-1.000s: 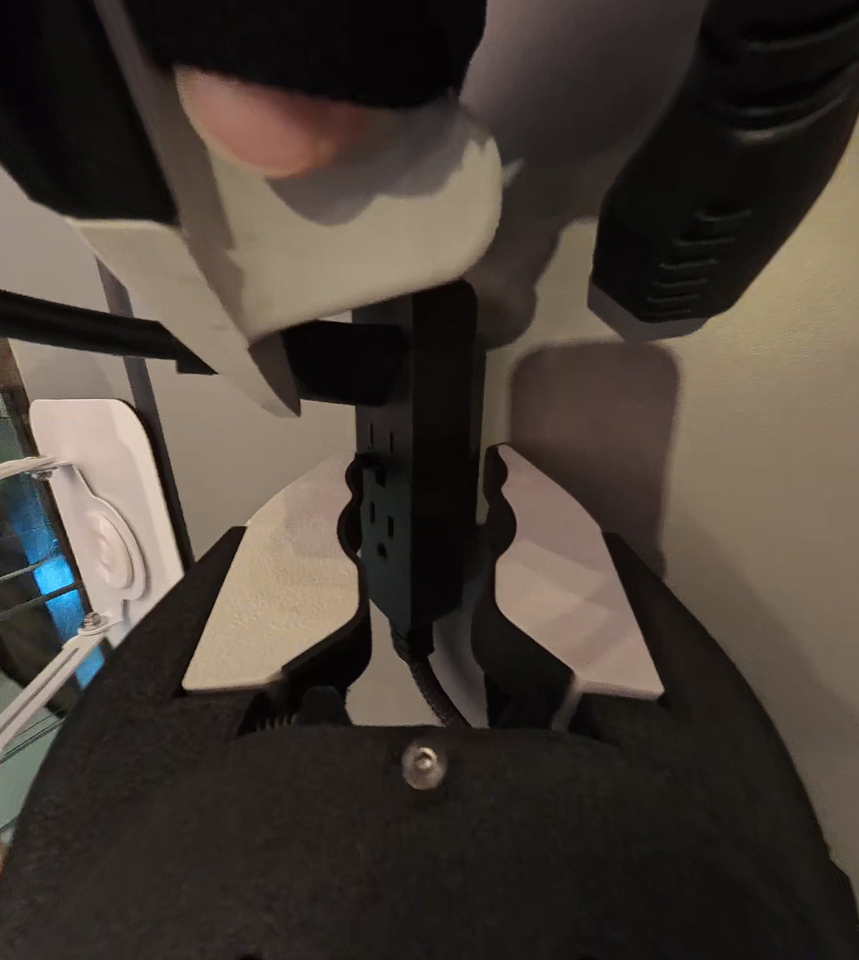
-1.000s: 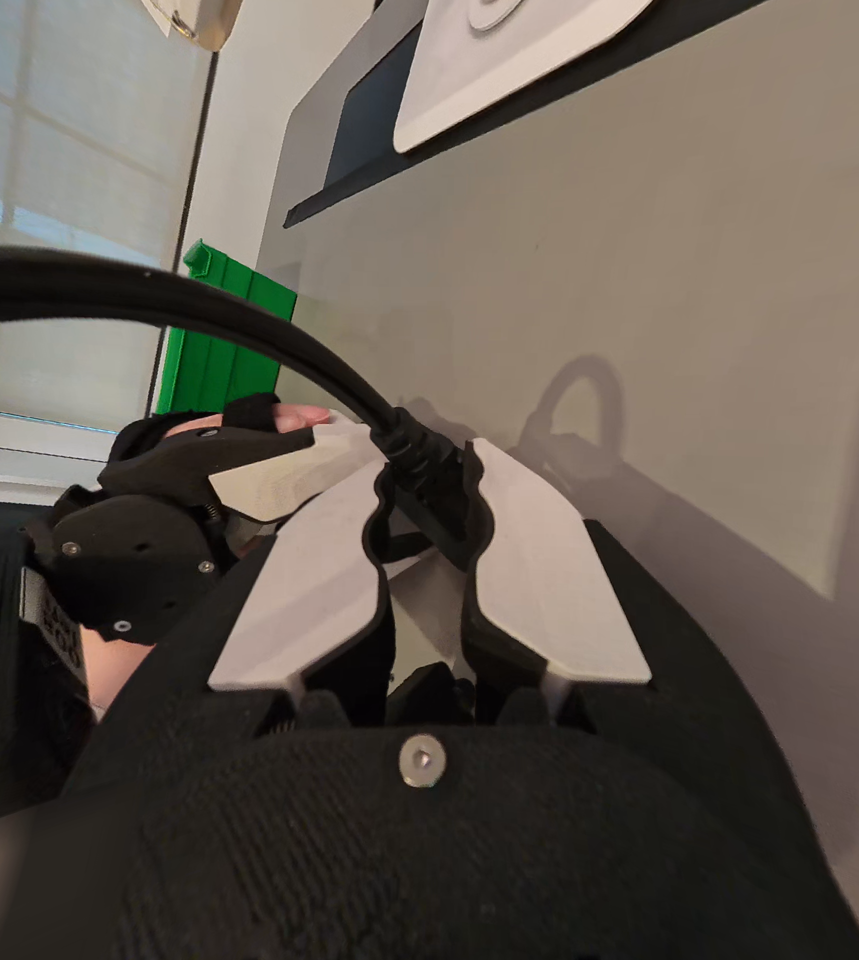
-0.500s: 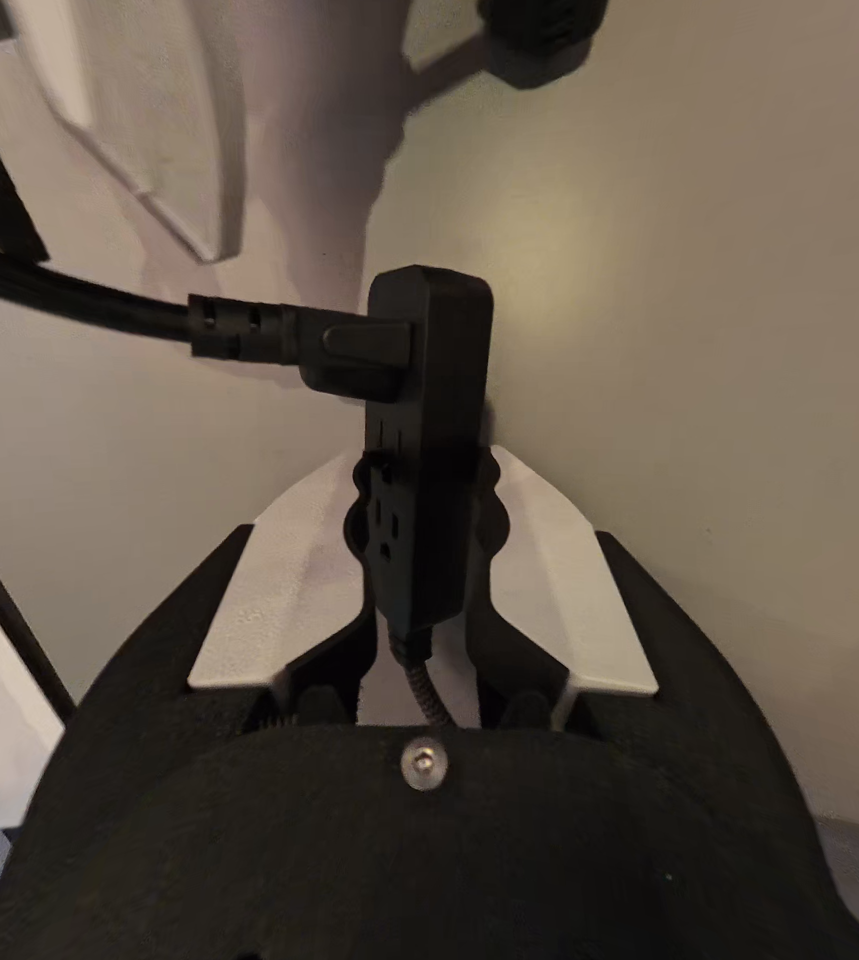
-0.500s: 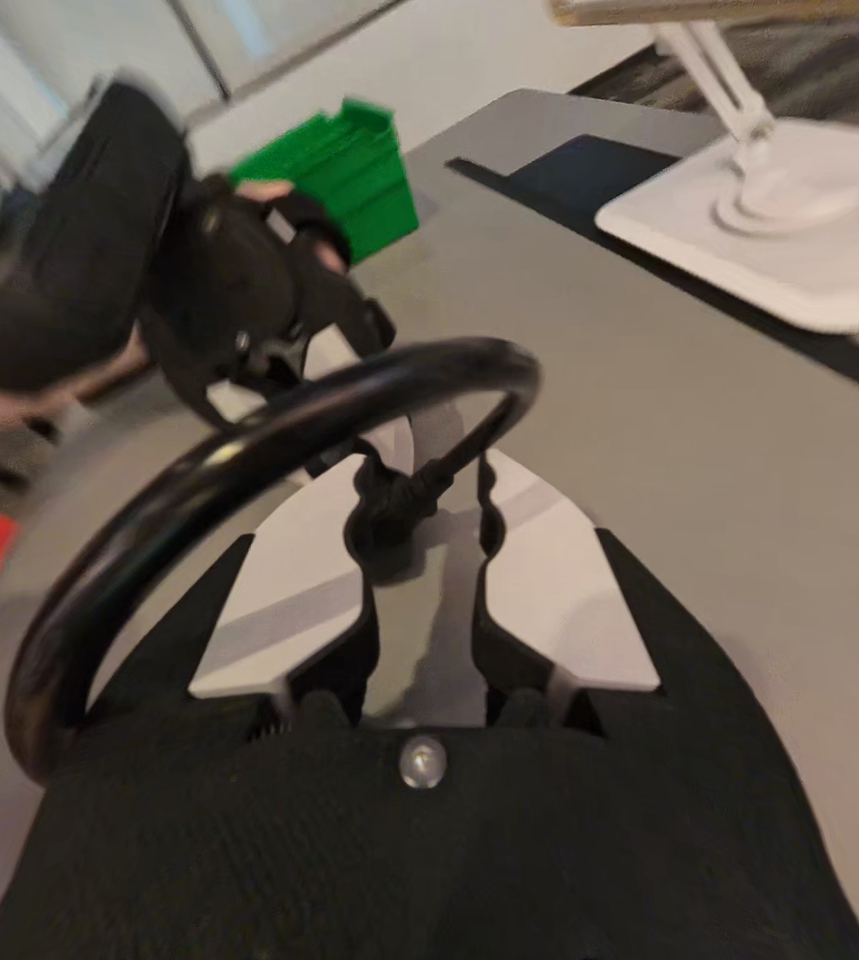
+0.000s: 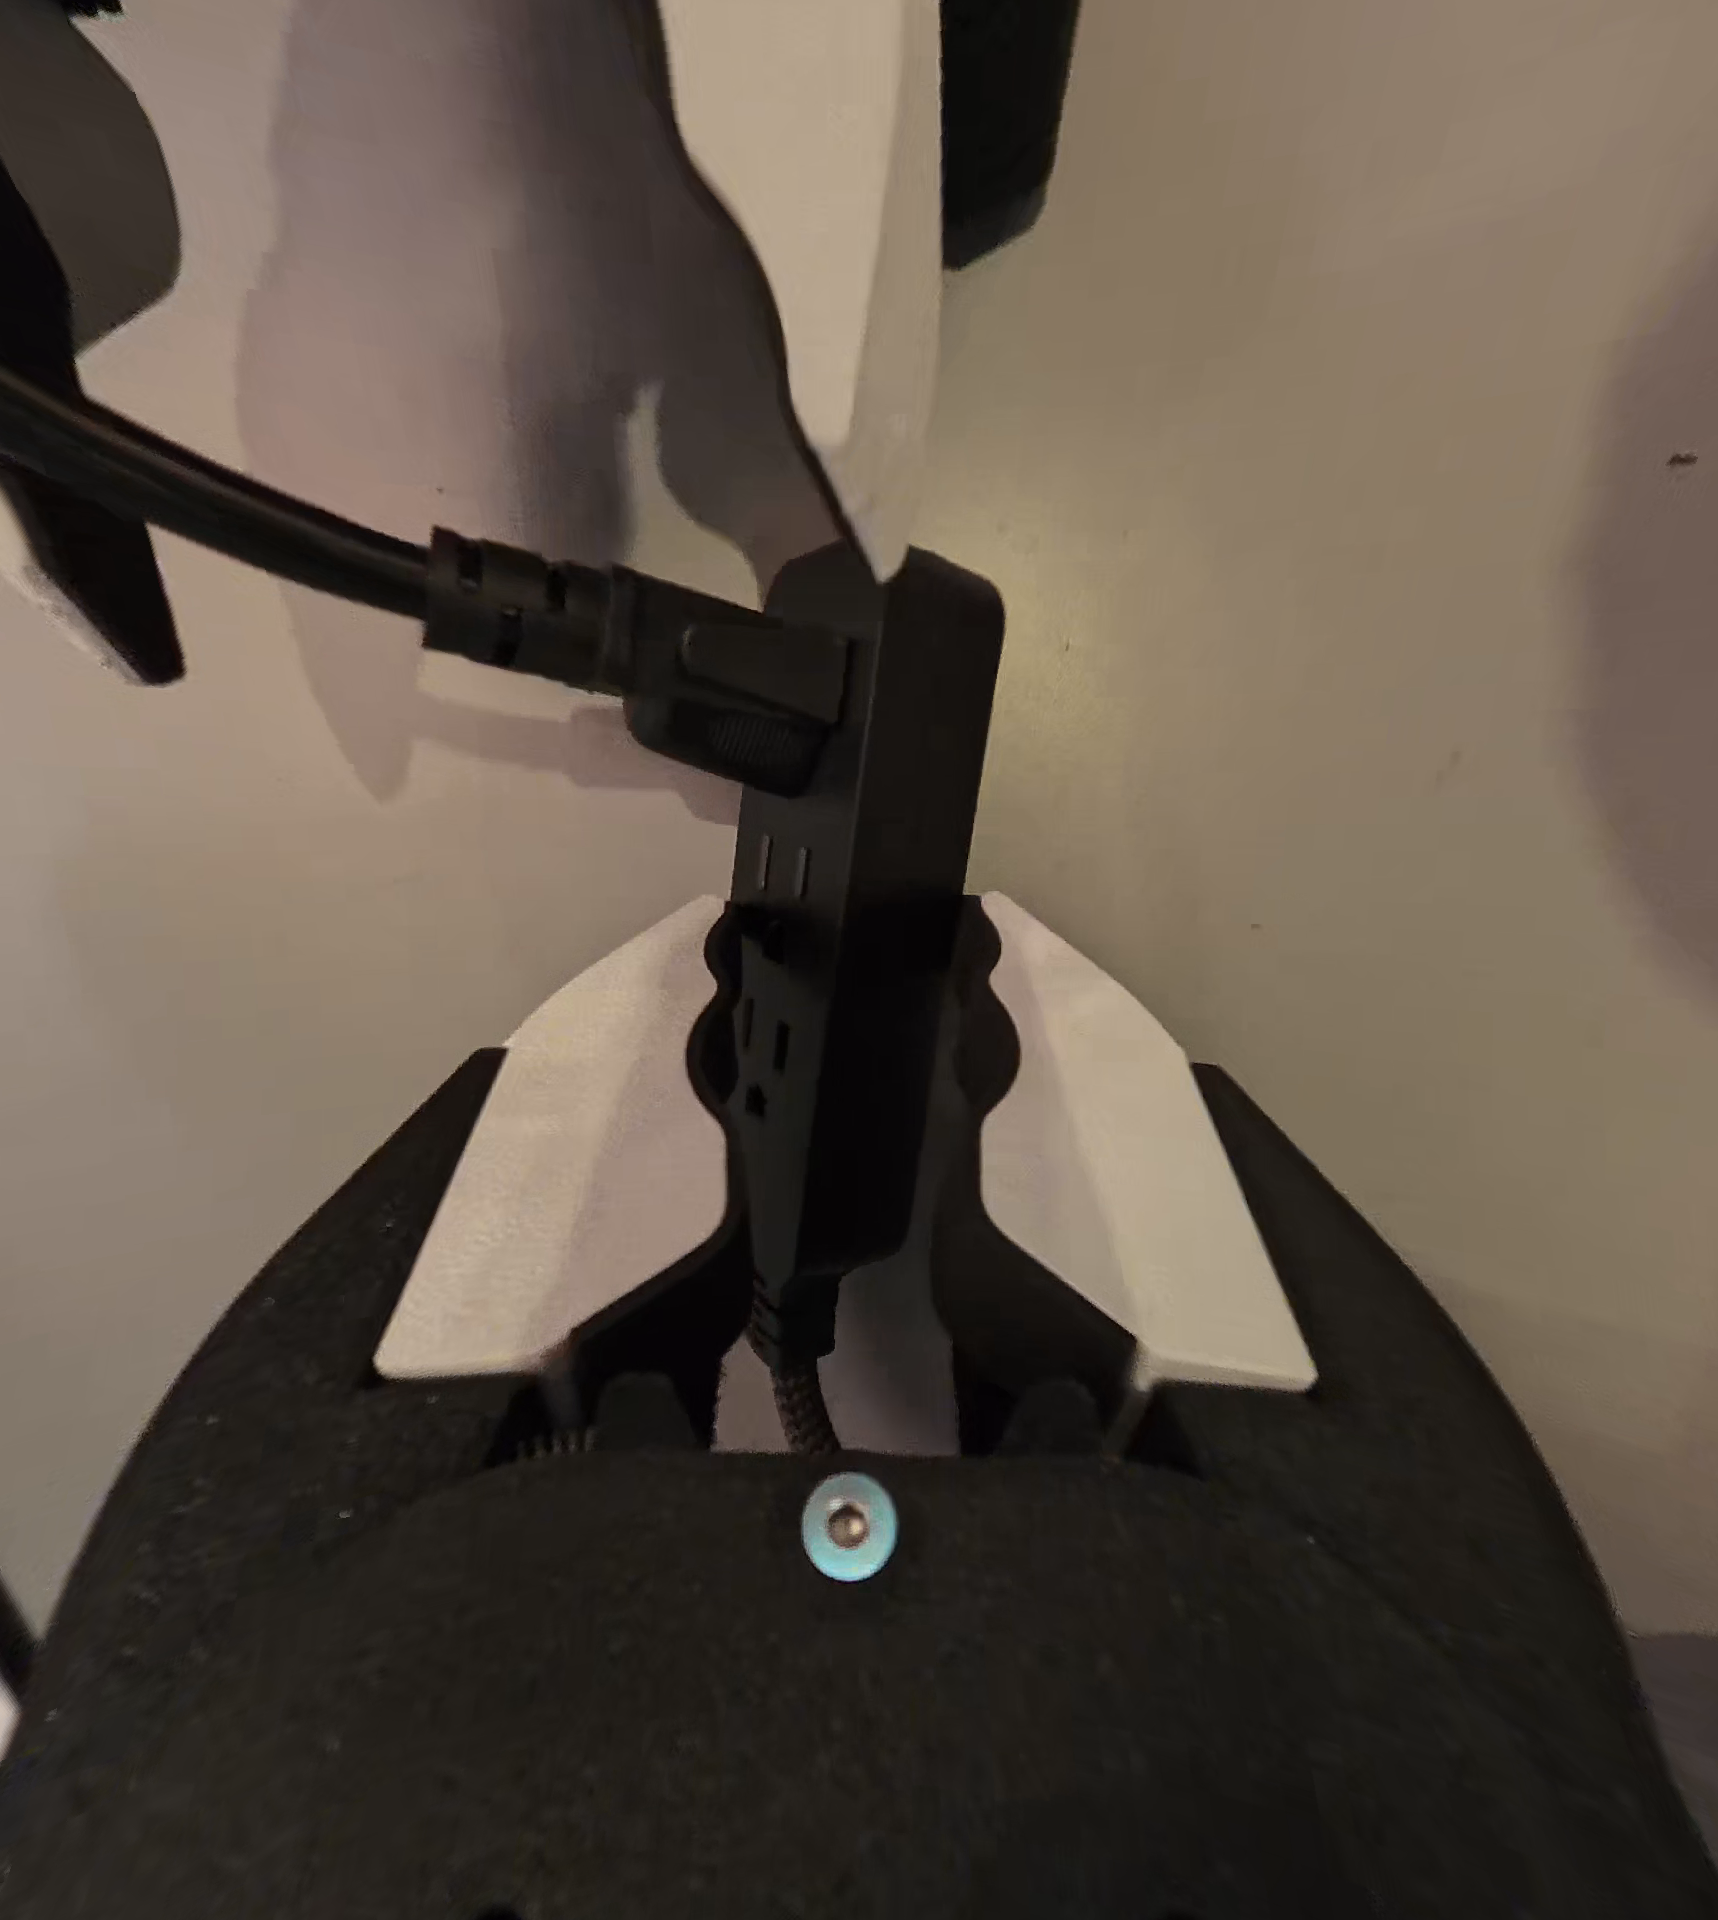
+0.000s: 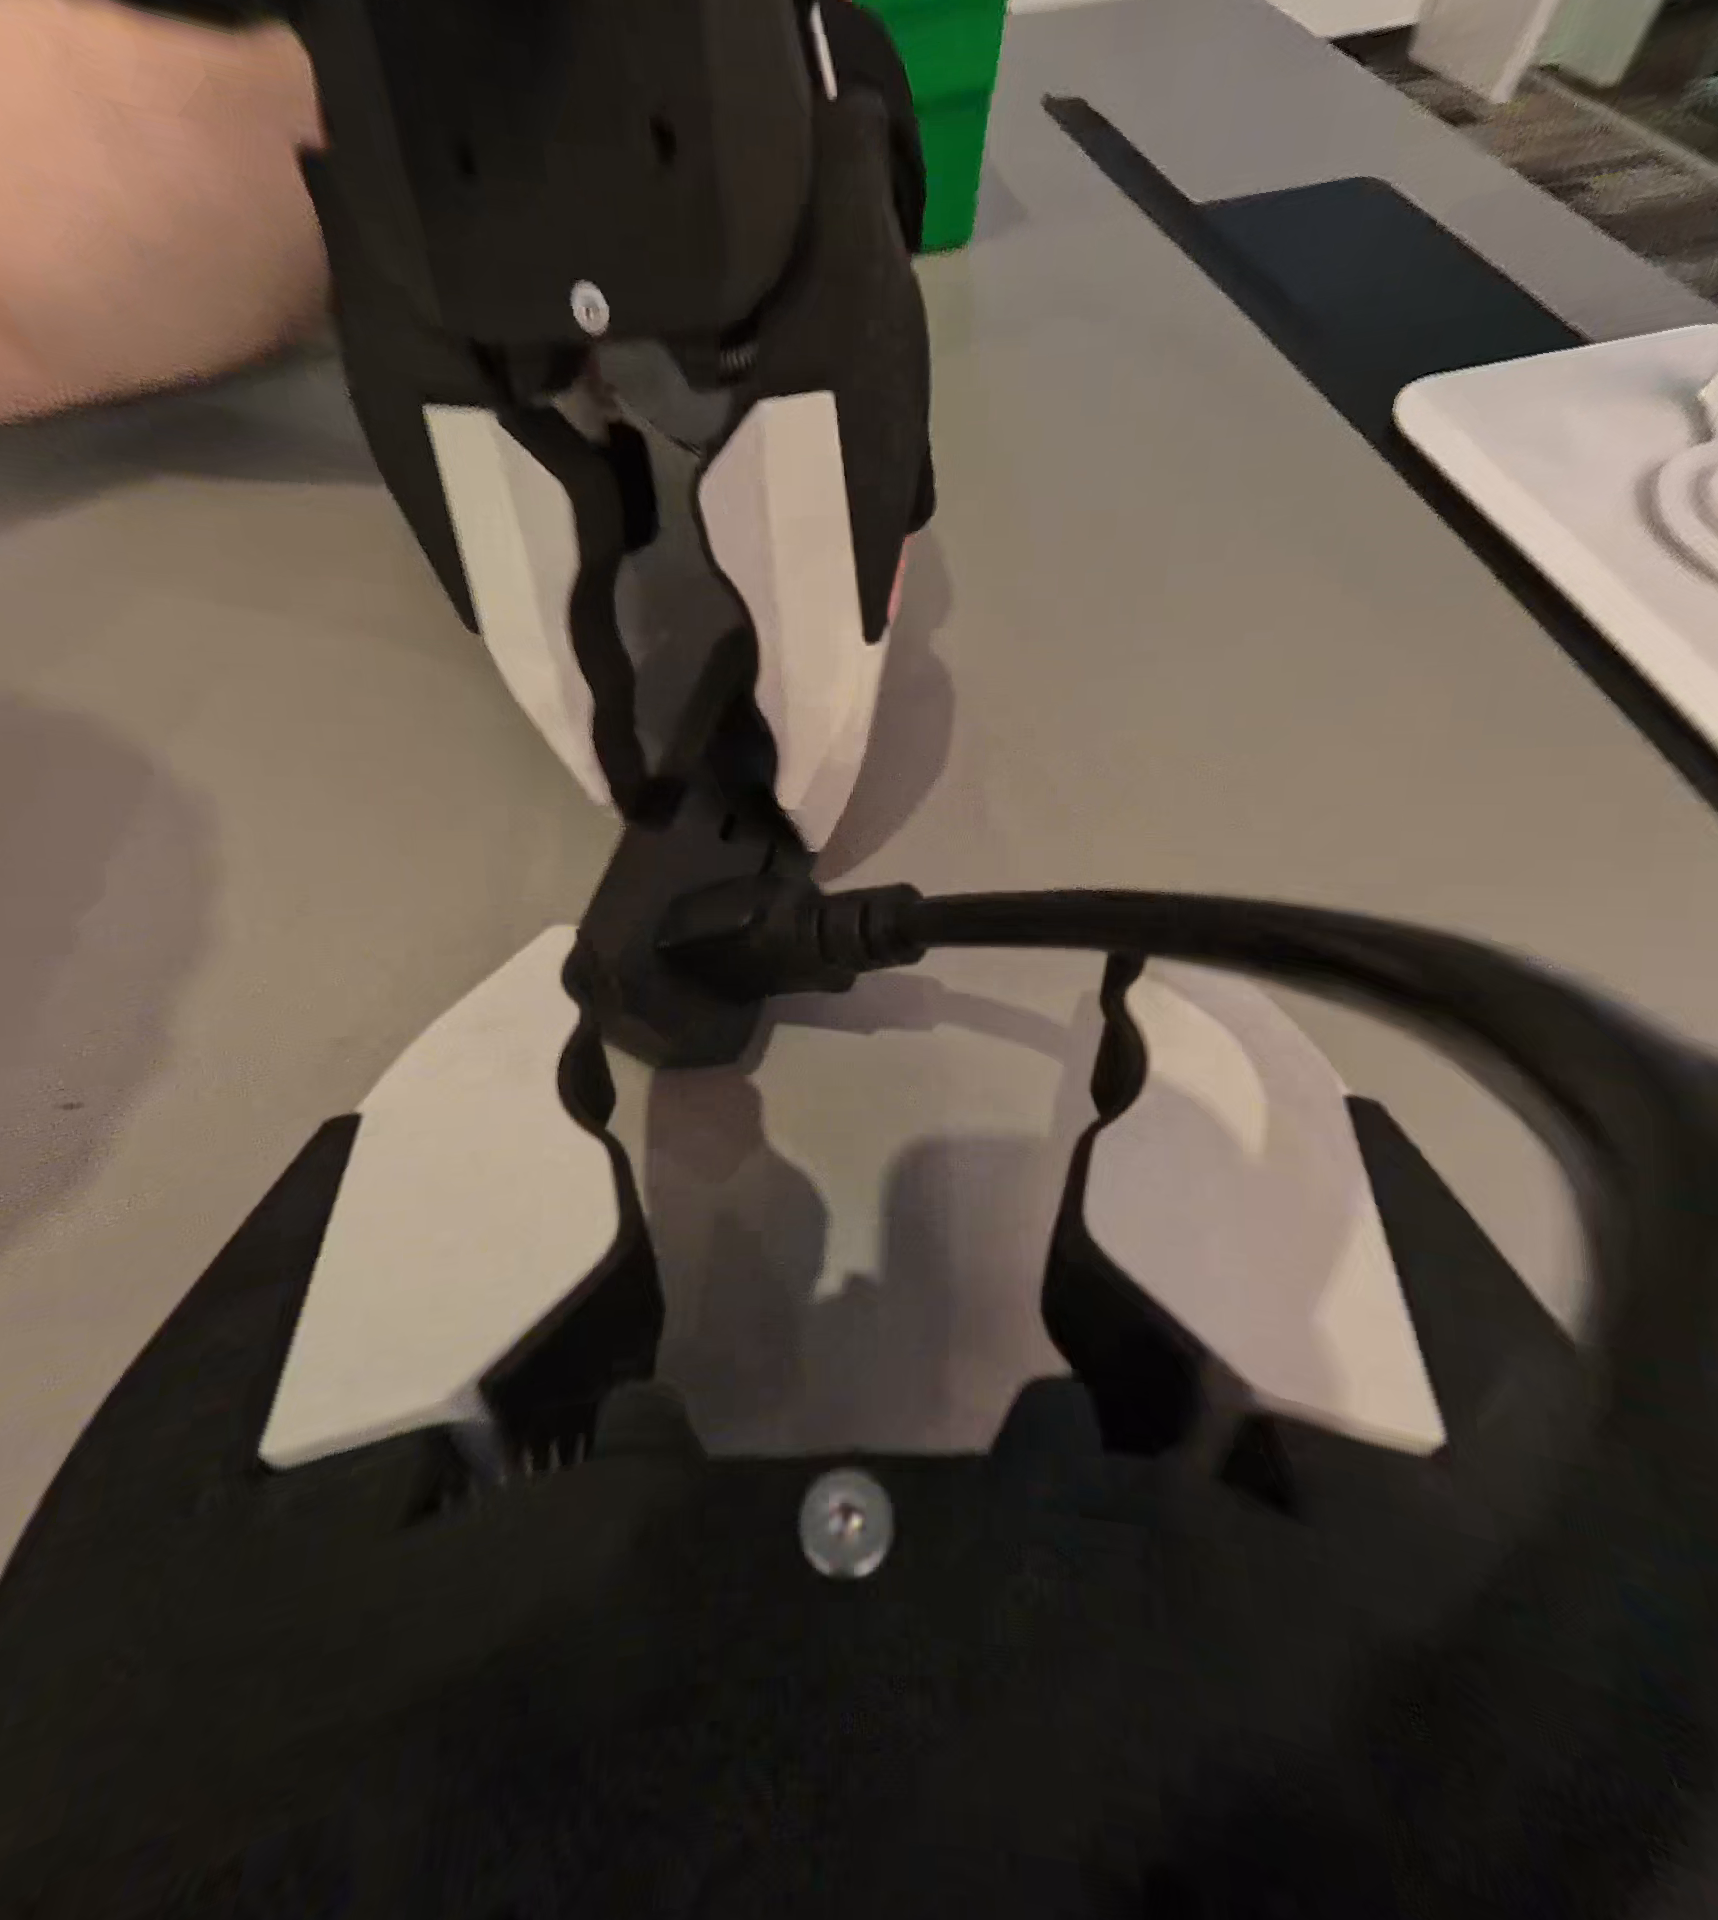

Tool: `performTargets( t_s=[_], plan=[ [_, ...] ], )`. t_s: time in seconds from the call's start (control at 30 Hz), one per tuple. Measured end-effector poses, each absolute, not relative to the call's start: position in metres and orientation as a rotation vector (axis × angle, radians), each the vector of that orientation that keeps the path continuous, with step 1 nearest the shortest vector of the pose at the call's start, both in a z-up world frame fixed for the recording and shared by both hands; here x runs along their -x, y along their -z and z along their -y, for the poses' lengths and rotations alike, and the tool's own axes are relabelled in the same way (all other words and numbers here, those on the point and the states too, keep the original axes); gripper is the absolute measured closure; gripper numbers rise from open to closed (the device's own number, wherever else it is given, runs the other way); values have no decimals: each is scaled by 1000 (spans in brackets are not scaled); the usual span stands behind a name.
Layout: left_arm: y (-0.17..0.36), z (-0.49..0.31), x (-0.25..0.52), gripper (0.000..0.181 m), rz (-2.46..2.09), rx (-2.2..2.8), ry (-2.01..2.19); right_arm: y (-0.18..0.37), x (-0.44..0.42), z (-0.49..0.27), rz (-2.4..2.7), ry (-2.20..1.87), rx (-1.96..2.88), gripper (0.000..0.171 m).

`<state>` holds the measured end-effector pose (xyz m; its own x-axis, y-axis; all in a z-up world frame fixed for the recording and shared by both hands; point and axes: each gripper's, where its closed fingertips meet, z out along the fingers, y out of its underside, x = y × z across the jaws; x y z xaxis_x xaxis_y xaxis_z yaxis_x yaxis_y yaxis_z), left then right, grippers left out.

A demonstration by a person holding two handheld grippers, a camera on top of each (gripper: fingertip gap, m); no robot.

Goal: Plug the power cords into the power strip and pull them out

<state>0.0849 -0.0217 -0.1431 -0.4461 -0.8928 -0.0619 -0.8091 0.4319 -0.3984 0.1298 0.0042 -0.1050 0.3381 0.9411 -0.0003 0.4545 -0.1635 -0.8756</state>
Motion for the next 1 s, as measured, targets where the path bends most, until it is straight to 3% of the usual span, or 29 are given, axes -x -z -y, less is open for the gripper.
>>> performTargets(
  t_s=[0.13,1.0],
  plan=[
    [143,23,-86,142,-2406,1439,520,110,-134,-10,1274,-544,1745,83],
    [143,21,-88,141,-2335,1474,680,114,-134,-13,1200,-565,1696,80]
  ],
)
